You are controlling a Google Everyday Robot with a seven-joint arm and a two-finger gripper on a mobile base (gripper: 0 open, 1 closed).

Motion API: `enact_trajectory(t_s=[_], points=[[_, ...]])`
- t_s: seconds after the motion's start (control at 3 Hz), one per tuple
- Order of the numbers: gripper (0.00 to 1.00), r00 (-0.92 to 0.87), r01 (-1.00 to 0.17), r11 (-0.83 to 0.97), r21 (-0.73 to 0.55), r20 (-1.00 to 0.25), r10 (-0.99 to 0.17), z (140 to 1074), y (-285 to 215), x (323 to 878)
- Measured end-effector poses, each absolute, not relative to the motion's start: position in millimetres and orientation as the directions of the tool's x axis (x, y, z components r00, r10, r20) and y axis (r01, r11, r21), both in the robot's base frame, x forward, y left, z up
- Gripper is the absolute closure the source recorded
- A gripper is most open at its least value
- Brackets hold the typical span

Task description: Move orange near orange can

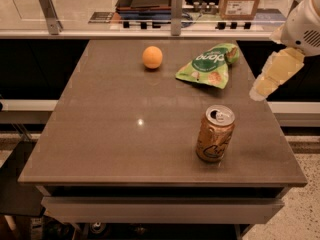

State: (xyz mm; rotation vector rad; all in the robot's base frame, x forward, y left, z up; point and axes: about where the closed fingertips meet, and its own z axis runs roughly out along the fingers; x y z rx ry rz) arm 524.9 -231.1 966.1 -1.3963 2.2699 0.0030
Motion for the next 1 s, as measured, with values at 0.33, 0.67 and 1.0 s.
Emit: enact_trajectory(t_s=[0.33,0.67,1.0], points=[[0.00,-0.400,-0.809,0.541,-0.232,-0.458,-0.794,975.3,-226.0,552.1],[0.00,-0.420,-0.776,0.594,-0.211,-0.529,-0.737,984.2,-218.4,573.7],[0.00,-0.420,-0.776,0.594,-0.211,-0.529,-0.737,984.2,-218.3,573.7]])
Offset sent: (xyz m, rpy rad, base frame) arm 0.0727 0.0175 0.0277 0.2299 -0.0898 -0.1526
